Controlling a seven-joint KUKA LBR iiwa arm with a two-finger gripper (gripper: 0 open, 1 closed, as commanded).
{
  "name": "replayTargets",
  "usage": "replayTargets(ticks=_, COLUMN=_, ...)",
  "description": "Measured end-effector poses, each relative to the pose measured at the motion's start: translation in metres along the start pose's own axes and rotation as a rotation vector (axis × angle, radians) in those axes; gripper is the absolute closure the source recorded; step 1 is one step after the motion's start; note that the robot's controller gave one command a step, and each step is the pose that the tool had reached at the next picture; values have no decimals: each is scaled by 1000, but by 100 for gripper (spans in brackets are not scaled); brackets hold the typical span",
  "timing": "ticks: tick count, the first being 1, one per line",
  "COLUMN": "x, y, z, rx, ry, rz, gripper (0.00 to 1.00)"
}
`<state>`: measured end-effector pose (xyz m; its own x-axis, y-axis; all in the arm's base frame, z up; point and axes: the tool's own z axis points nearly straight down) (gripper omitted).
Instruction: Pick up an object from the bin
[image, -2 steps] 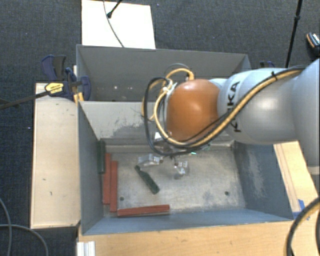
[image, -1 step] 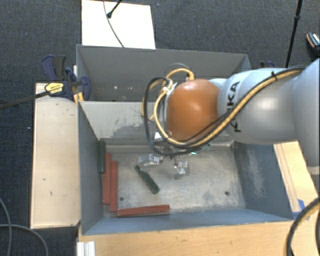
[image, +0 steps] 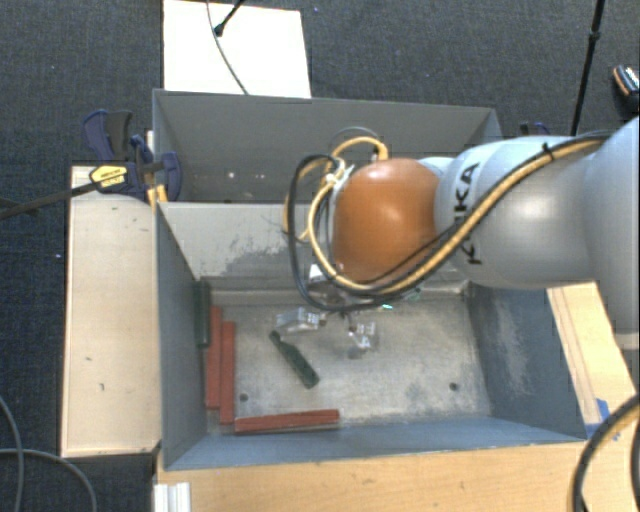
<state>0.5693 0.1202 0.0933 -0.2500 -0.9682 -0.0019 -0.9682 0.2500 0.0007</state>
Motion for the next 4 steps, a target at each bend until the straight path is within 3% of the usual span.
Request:
replayTargets(ticks=1, x=0, y=0, z=0, rx=0, ry=0, rz=1, gripper=0)
replayTargets(ticks=2, x=13, y=-4, z=-78, rx=5, ry=0, rz=-528, gripper=0)
replayTargets(ticks=3, x=-57, y=35, z=-34, rx=-5, ry=-1, rz=-781, gripper=0)
replayTargets(ticks=4, x=-48, y=5, z=25, rx=-2, ry=0, rz=-995, gripper=0)
